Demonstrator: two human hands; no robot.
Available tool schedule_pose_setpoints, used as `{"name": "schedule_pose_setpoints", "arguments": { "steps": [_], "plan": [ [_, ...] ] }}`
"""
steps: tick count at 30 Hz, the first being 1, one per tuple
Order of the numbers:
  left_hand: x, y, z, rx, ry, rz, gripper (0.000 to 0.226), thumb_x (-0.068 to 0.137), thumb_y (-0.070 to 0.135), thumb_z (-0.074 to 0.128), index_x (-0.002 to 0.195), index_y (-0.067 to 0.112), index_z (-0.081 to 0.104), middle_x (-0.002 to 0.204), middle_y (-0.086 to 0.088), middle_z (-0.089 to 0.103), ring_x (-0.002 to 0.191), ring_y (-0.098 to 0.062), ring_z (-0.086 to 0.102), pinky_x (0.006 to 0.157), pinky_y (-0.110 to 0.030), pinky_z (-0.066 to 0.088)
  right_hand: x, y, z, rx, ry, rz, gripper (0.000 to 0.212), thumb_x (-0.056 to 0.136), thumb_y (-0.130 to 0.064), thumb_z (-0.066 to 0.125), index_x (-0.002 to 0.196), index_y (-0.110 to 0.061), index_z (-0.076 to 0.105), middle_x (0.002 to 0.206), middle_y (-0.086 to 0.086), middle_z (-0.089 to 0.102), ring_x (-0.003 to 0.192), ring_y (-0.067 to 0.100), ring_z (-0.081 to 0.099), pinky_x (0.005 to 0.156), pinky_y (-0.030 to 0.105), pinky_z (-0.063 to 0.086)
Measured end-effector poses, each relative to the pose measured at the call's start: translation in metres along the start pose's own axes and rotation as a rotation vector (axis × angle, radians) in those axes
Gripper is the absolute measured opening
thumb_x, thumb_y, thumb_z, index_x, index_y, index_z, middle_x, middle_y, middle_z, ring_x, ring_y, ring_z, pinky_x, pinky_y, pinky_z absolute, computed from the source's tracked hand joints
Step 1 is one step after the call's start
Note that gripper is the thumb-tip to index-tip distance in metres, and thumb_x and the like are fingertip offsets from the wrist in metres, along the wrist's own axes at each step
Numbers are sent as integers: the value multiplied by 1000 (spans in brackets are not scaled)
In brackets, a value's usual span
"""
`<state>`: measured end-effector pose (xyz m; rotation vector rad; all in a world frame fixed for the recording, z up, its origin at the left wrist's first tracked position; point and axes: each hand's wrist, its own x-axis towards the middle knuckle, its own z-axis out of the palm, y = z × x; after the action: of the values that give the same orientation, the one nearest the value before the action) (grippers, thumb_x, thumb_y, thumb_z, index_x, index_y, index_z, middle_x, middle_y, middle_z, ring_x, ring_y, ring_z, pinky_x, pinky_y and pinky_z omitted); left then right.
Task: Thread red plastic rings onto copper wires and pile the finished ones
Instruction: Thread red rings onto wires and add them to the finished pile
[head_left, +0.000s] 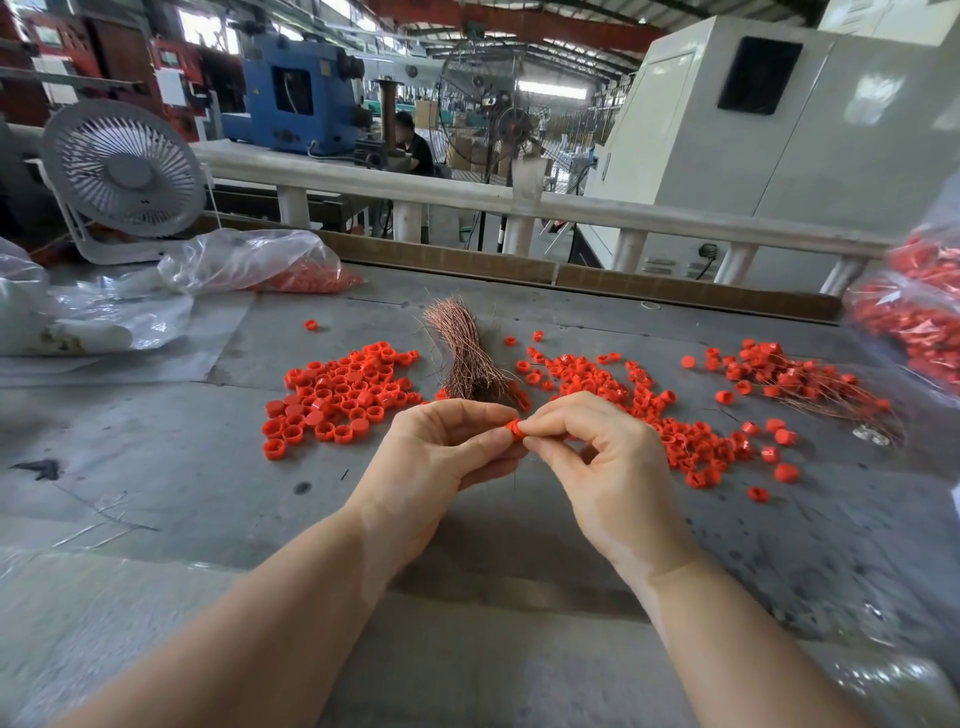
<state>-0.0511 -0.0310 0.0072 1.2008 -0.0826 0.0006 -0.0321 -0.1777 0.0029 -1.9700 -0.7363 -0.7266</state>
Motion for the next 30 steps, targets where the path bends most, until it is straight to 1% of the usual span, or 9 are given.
{"name": "schedule_pose_setpoints", "arguments": {
  "steps": [4, 9, 12, 16, 26, 30],
  "plan": [
    [1, -1, 0, 20, 15, 26, 14, 77, -5, 61, 85, 4, 67, 74, -10, 72, 67, -15, 70, 63, -20, 56, 0, 1, 1, 5, 7, 10, 11, 75, 0, 71, 79, -10, 73, 80, -4, 66, 77, 7, 62, 71, 20, 50],
    [1, -1, 0, 23, 18, 52, 14, 73, -2, 63, 83, 6, 68, 73, -9, 73, 67, -15, 70, 62, -19, 56, 1, -1, 1, 9, 11, 12, 7, 75, -7, 68, 79, -10, 73, 80, -5, 65, 77, 6, 61, 70, 15, 48],
    [1, -1, 0, 32, 16, 71, 15, 73, -4, 63, 83, 6, 68, 73, -9, 73, 66, -15, 70, 61, -18, 55, 1, -2, 0, 8, 14, 7, 7, 75, -5, 69, 78, -10, 73, 79, -5, 64, 76, 6, 61, 69, 14, 47],
    [0, -1, 0, 68, 17, 92, 16, 77, -8, 61, 83, 5, 68, 72, -8, 73, 65, -14, 70, 61, -18, 55, 1, 0, 0, 7, 19, -2, 10, 73, 1, 71, 76, -8, 73, 78, -3, 65, 75, 7, 61, 69, 17, 49],
    [-1, -1, 2, 222, 35, 181, 23, 77, -14, 61, 79, 8, 69, 67, -3, 72, 63, -12, 68, 63, -17, 54, -1, -3, -1, -22, -23, 14, 12, 72, 6, 72, 73, -5, 71, 78, -2, 64, 75, 8, 60, 69, 18, 49],
    [-2, -2, 2, 228, 31, 180, 22, 77, -13, 62, 79, 7, 69, 67, -4, 72, 63, -13, 69, 63, -18, 55, -2, -4, -2, -50, -27, -16, 11, 72, 7, 72, 73, -4, 71, 78, 0, 64, 74, 9, 59, 69, 21, 50]
  ]
}}
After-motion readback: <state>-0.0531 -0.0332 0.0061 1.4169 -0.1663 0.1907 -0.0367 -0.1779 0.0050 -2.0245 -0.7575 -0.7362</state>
